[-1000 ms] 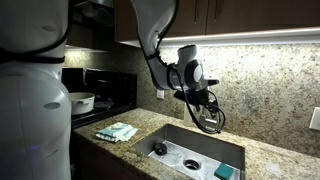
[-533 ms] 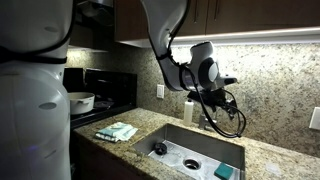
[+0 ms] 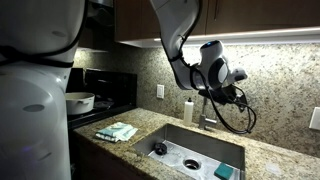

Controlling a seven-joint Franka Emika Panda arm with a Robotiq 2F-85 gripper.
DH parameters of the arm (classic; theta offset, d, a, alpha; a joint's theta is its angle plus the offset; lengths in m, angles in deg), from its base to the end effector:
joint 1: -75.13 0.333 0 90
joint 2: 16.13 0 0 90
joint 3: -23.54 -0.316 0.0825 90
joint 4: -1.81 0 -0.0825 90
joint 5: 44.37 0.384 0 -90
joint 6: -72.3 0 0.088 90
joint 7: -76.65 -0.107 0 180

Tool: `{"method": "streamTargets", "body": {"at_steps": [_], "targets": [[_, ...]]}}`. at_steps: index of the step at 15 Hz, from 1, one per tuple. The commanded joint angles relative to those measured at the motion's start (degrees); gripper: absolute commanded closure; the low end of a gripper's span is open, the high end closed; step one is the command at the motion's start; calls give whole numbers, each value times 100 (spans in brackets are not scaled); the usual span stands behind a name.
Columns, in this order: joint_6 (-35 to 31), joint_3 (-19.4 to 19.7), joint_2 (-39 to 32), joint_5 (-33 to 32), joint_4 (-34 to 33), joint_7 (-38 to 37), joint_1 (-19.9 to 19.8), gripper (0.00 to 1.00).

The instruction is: Move the tap nozzle to the left then open the water faucet

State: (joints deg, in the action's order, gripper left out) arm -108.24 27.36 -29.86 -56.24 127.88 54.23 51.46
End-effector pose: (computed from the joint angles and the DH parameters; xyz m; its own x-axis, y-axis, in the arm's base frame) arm 0.5423 -0.2599 0.3555 0.5819 -0.4961 0.6444 -0.5750 -0.8113 -0.1054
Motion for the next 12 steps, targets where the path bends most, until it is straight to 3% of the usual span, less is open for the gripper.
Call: {"method": "streamTargets", "body": {"at_steps": [1, 2, 7, 12], "targets": [[80, -1078, -502, 479, -521, 637, -889, 0], [30, -1011, -708, 357, -661, 449, -663, 0], [42, -1287, -1072, 153, -937, 442, -585, 0], [-71, -1764, -858, 107, -663, 675, -771, 0]]}}
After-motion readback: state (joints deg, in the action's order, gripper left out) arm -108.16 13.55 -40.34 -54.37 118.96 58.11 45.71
